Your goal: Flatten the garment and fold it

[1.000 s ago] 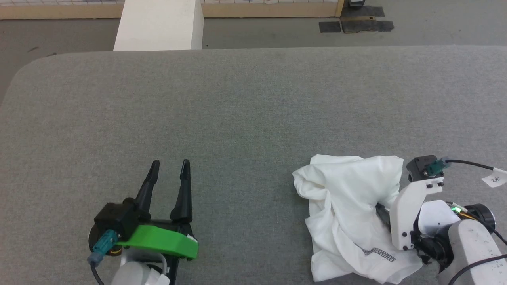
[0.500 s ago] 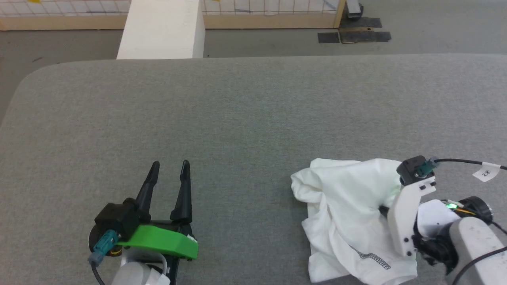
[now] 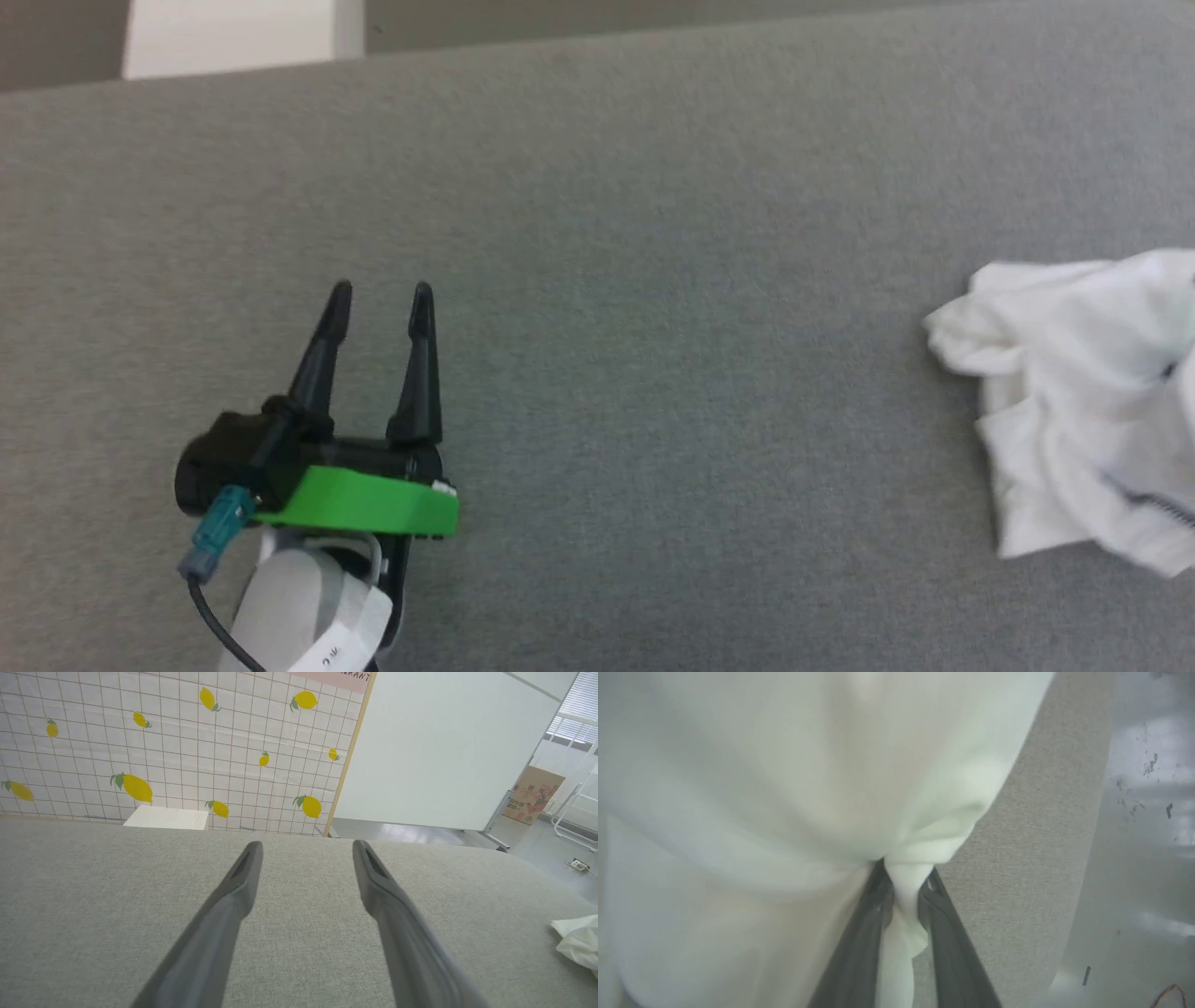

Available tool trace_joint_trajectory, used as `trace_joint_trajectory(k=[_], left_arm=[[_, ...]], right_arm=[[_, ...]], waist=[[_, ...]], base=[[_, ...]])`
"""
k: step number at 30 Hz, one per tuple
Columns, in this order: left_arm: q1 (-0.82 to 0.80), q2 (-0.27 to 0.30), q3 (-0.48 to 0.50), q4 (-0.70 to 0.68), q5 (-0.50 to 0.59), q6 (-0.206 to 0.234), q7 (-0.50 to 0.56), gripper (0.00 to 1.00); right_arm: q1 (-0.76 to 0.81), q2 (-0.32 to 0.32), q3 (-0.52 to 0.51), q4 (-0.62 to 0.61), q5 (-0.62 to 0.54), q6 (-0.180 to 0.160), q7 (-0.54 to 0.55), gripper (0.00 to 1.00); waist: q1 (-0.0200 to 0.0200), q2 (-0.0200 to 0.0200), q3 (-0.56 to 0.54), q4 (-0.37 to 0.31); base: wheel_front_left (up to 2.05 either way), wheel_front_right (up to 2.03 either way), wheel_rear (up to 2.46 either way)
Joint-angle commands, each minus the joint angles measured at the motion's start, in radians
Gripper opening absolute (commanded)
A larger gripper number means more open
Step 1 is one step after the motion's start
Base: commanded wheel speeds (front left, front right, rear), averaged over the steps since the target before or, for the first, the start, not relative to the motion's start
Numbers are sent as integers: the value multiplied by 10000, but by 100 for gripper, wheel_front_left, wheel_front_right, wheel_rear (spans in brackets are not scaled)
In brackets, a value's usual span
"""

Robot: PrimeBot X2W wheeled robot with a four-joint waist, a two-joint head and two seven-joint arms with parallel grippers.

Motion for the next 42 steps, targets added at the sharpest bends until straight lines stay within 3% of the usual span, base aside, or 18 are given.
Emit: trace_joint_trajectory(k=[1,9,18,19,20,21,27,32,36,42], left_arm=[[-245,125,-17,-175,231,78,73,100],[-559,597,47,-1330,662,337,765,100],[-426,1045,318,-2472,873,604,1483,100],[-401,1084,340,-2553,883,619,1544,100],[-367,1128,376,-2658,891,644,1615,100],[-338,1159,405,-2727,894,663,1658,100],[-171,1258,483,-2879,866,739,1779,100],[-53,1141,448,-2513,653,716,1500,100],[54,1022,472,-2004,402,676,1174,100],[195,827,822,-1186,-30,790,625,100]], right_arm=[[-280,-173,-171,281,-150,-21,-196,0],[-1594,-890,-1553,2369,-722,-21,-1578,0],[-3215,-899,-2087,4139,-1197,-21,-2745,0],[-3350,-854,-2077,4289,-1215,-21,-2843,9],[-3523,-794,-2080,4454,-1221,-21,-3019,49],[-3654,-758,-2089,4597,-1253,-21,-3177,100],[-4383,-640,-2188,5555,-1246,-21,-3970,100],[-4795,-857,-2376,5800,-868,-21,-4616,100],[-4975,-1064,-2012,5116,-379,-21,-5084,100],[-4875,-759,-1287,3483,1117,-21,-5290,100]], waist=[[0,92,1430,-1025],[0,92,2697,-1238],[0,92,3454,-1331],[0,92,3494,-1344],[0,92,3554,-1373],[0,92,3576,-1392],[0,92,3385,-1490],[0,92,2555,-1422],[0,92,1625,-1326],[0,92,133,-1177]], base=[[0,0,0],[0,0,0],[0,0,0],[0,0,0],[0,0,0],[0,0,0],[0,0,0],[0,0,0],[0,0,0],[0,0,0]])
